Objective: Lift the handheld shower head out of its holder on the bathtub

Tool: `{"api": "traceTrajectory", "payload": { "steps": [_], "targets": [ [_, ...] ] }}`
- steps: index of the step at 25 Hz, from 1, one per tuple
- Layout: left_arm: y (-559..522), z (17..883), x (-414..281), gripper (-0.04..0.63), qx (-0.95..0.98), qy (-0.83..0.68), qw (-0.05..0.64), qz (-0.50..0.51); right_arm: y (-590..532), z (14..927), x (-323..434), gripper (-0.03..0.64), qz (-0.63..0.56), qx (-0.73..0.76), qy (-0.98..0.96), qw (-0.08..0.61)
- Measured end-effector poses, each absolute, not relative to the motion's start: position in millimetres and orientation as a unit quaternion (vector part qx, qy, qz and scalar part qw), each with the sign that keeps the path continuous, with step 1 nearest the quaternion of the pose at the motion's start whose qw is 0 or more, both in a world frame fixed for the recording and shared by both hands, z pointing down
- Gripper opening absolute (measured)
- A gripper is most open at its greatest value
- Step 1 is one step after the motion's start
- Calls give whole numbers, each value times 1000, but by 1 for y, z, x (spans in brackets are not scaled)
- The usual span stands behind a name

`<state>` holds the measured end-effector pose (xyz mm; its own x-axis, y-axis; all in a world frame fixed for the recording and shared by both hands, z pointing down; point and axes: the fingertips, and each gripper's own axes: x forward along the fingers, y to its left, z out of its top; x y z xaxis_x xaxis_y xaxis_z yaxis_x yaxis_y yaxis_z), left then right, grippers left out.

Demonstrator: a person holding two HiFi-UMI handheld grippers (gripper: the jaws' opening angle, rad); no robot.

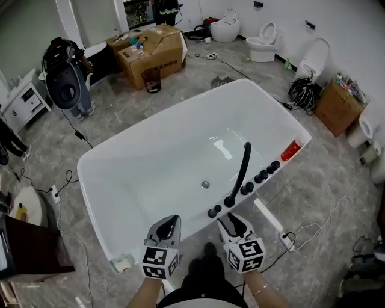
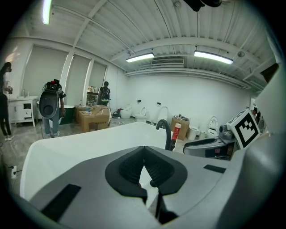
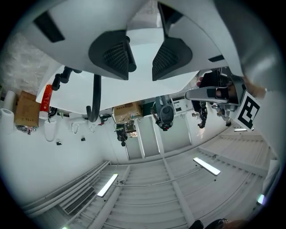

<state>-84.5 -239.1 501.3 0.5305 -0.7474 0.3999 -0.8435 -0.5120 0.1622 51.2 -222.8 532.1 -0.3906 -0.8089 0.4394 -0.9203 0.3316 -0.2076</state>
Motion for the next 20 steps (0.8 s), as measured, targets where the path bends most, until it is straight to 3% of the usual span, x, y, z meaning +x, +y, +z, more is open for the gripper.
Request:
{"api": "traceTrajectory", "payload": {
  "steps": [20],
  "targets": [
    [-299, 562, -68, 20, 836, -485, 200, 161, -304, 620, 54, 189, 222, 480, -829, 181]
  ]
}}
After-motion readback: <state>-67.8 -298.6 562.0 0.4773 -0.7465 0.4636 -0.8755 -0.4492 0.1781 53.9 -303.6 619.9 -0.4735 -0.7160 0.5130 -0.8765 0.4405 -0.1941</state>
